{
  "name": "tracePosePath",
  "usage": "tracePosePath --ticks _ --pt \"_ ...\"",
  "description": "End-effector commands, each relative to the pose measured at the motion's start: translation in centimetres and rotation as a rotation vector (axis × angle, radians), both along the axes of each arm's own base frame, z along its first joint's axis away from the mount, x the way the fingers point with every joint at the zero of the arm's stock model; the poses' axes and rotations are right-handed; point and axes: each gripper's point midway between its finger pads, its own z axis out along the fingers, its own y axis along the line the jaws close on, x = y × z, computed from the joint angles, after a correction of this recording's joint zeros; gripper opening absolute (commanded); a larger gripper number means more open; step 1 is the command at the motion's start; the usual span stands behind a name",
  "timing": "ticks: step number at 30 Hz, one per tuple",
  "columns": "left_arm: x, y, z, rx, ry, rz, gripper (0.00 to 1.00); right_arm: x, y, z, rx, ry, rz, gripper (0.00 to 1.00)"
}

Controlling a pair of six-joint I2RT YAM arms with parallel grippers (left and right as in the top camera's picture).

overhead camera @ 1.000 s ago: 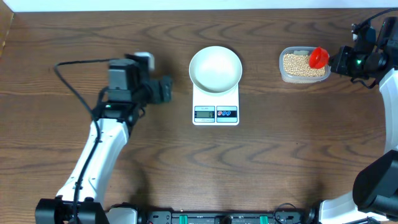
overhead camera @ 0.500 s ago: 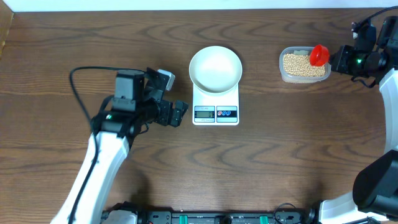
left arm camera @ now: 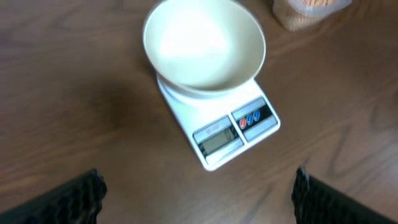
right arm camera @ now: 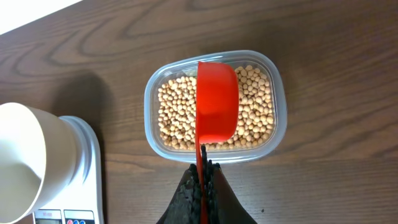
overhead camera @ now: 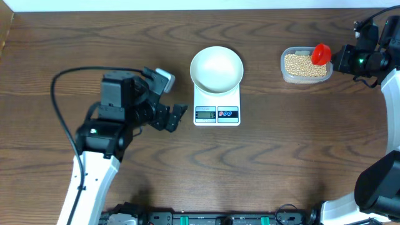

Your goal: Scoop item into bowl and weigh 50g on scale

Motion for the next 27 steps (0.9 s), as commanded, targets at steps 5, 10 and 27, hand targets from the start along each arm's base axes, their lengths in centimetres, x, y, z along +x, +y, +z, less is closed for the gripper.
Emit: tracePosePath --ticks 5,10,27 --pt "-0.3 0.5 0.8 0.117 0.069 -0.058 0.98 0.1 0.4 1.0 -0.006 -0.018 0.022 0.01" --pt "-1.2 -0.7 -1.4 0.199 0.105 -0.207 0.98 -0.2 0.5 0.8 -0.002 -0.003 0.022 0.01" --pt "-0.9 -1.1 -2.8 0.218 0.136 -0.235 0.98 -0.5 0.6 0.6 0.002 0.011 0.022 0.01"
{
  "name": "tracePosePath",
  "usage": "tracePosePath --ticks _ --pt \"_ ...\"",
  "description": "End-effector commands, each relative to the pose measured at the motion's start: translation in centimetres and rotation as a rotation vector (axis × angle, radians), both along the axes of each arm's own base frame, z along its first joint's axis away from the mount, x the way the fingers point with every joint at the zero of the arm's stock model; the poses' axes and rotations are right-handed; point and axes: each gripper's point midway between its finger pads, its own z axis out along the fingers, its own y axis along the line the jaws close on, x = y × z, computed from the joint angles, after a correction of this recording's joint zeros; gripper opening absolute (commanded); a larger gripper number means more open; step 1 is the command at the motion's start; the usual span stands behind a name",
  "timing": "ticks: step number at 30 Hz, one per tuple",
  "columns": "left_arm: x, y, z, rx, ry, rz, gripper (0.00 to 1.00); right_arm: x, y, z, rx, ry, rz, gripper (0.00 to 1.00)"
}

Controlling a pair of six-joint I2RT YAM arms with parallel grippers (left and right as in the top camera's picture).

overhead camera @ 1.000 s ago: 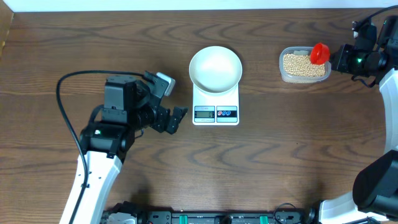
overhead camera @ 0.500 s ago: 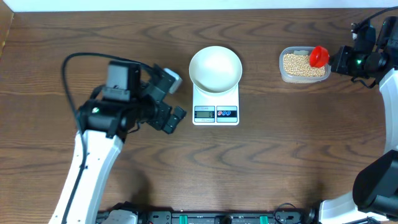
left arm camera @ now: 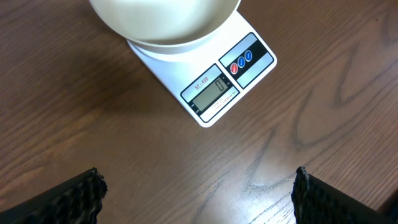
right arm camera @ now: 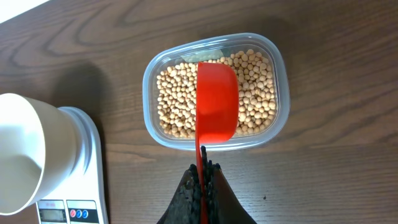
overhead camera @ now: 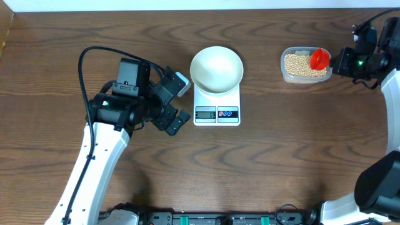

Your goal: Scoop item into bowl and weigh 50g on scale

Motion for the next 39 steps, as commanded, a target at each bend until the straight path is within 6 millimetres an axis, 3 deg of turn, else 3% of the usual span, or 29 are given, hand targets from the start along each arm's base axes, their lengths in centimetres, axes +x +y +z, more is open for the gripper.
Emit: tracePosePath --ticks 1,21,22,25,27,39 --pt "0.2 0.0 0.1 0.011 -0.009 -0.013 0.98 0.4 0.3 1.2 -0.01 -0.034 0.022 0.01" --pt "0.2 0.0 0.1 0.011 -0.009 -0.013 0.98 -0.7 0.6 0.5 0.004 0.019 0.023 0.01" --pt "0.4 0.0 0.2 0.008 -0.015 -0.005 0.98 -0.8 0.7 0.4 0.007 0.027 0.023 0.01" --pt "4.5 -0.3 2.7 -0.023 -0.205 0.041 0.98 -1.4 0.8 0.2 0.014 0.053 0.023 0.01" --pt "5.8 -0.6 4.0 -0.042 -0.282 0.041 0.98 -1.7 0.9 0.0 0.017 0.068 0.022 0.01" --pt "6.1 -0.6 4.2 -0.045 -0.295 0.041 0.98 -1.4 0.8 0.2 0.014 0.053 0.022 0.01"
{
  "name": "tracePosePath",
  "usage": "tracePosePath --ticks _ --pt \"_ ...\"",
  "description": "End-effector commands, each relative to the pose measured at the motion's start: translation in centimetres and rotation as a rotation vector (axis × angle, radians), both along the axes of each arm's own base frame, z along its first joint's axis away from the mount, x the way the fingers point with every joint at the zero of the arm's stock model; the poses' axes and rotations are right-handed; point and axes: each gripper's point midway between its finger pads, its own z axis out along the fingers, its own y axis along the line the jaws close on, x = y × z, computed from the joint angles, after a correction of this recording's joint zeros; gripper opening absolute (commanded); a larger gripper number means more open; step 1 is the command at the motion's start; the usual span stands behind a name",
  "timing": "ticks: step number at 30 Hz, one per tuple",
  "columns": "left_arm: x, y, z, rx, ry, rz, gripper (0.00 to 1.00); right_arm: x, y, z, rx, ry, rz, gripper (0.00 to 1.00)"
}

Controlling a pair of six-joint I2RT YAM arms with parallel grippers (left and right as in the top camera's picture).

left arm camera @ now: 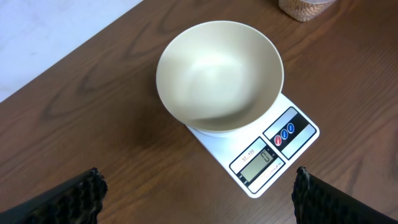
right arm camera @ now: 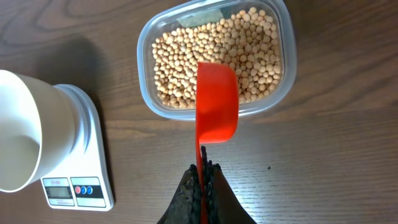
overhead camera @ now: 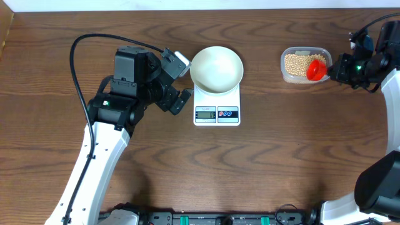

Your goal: Scoop item into bowl and weigh 50g on scale

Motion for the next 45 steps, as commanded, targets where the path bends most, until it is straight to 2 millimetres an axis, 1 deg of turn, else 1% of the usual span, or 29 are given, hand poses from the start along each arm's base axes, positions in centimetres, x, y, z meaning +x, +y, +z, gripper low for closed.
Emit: tracePosePath --ticks 1,4,5,6,7,10,13,31,36,42,43,45 --pt "0.3 0.2 0.2 -0.002 -0.002 0.017 0.98 0.6 0.3 1.2 -0.01 -0.041 0.02 0.01" --pt "0.3 0.2 0.2 0.001 0.0 0.019 0.98 0.6 0.3 1.2 -0.01 -0.041 0.02 0.01" --pt "0.0 1.0 -0.5 0.033 0.026 0.047 0.98 0.6 0.3 1.2 -0.01 -0.041 0.02 0.01" --pt "-1.3 1.9 -2.0 0.082 0.106 0.071 0.98 0.6 0.3 1.2 -0.009 -0.04 0.02 0.01" --pt "-2.1 2.1 -2.7 0.094 0.148 0.071 0.98 0.6 0.3 1.2 -0.009 -0.04 0.02 0.01" --pt "-4.0 2.5 -4.0 0.119 0.24 0.068 0.98 0.5 0.3 1.1 -0.008 -0.037 0.02 0.01" --pt "-4.9 2.8 -4.6 0.13 0.285 0.066 0.98 0.5 0.3 1.1 -0.008 -0.037 0.02 0.01" --pt "-5.0 2.8 -4.6 0.131 0.289 0.066 0.98 0.7 0.2 1.2 -0.011 -0.044 0.02 0.01" --pt "-5.2 2.1 -4.4 0.1 0.295 0.042 0.98 0.7 0.2 1.2 -0.011 -0.044 0.02 0.01" --pt "-5.1 2.2 -4.4 0.104 0.29 0.045 0.98 0.7 0.2 1.2 -0.013 -0.045 0.023 0.01" --pt "-5.1 2.2 -4.4 0.104 0.291 0.046 1.0 0.7 0.2 1.2 -0.013 -0.045 0.024 0.01" --pt "-5.0 2.2 -4.4 0.103 0.286 0.045 0.98 0.7 0.2 1.2 -0.013 -0.045 0.024 0.01"
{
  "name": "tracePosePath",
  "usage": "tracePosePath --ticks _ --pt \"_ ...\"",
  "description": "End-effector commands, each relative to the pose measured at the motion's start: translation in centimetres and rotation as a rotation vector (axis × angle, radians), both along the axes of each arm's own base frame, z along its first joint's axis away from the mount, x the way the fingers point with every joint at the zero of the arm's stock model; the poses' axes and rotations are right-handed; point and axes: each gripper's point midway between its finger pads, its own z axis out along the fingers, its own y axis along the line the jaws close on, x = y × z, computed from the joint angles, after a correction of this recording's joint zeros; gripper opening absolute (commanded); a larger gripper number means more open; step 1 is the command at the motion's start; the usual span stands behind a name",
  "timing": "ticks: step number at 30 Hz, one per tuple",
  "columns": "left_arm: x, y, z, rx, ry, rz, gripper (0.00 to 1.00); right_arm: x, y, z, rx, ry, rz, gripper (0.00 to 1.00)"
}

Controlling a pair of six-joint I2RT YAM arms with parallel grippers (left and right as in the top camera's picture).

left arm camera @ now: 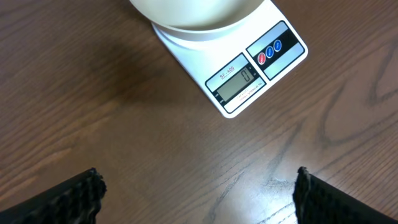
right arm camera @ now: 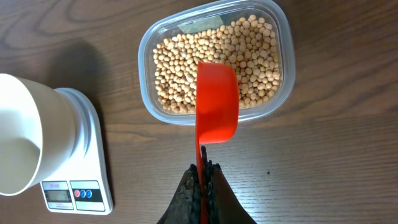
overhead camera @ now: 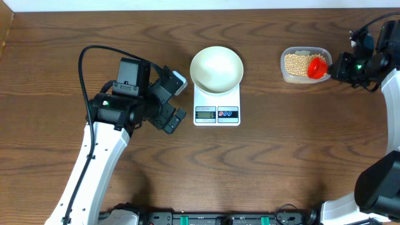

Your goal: Scoop item into bowl and weigh 50g on scale

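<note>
A cream bowl [overhead camera: 216, 67] sits empty on the white scale [overhead camera: 217, 107], whose display [left arm camera: 237, 76] reads 0. The clear tub of soybeans [overhead camera: 302, 64] stands at the right. My right gripper [right arm camera: 202, 169] is shut on the handle of a red scoop [right arm camera: 216, 101], whose cup hangs over the tub's near rim, apart from the beans. My left gripper [left arm camera: 196, 190] is open over bare wood just left of the scale [left arm camera: 231, 65], nothing between its fingers.
The scale has red and blue buttons [left arm camera: 271, 50] beside the display. A black cable [overhead camera: 81, 69] loops off the left arm. The table's far edge [overhead camera: 200, 9] meets a white wall.
My left gripper has moved down and nearer the table's front, from beside the bowl to beside the scale's display end. The red scoop sits slightly farther over the tub.
The right gripper held the red scoop over the beans, then farther back at the tub's near rim, and it stays about there. The open left gripper stood left of the scale, then closer by the display, then up by the bowl, and now by the display again.
</note>
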Motion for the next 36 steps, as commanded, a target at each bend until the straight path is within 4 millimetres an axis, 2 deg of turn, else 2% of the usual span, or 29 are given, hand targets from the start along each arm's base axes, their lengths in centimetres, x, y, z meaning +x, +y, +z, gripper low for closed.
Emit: tracePosePath --ticks 1,9,36 --pt "0.2 -0.2 0.1 -0.017 0.002 0.005 0.98 0.4 0.3 1.1 -0.011 -0.035 0.026 0.01" --pt "1.6 -0.1 0.7 -0.009 -0.063 0.017 0.98 0.4 0.3 1.1 -0.011 -0.035 0.026 0.01" --pt "1.6 -0.1 0.7 -0.012 -0.063 0.015 0.98 0.6 0.3 1.2 -0.013 -0.042 0.026 0.01"
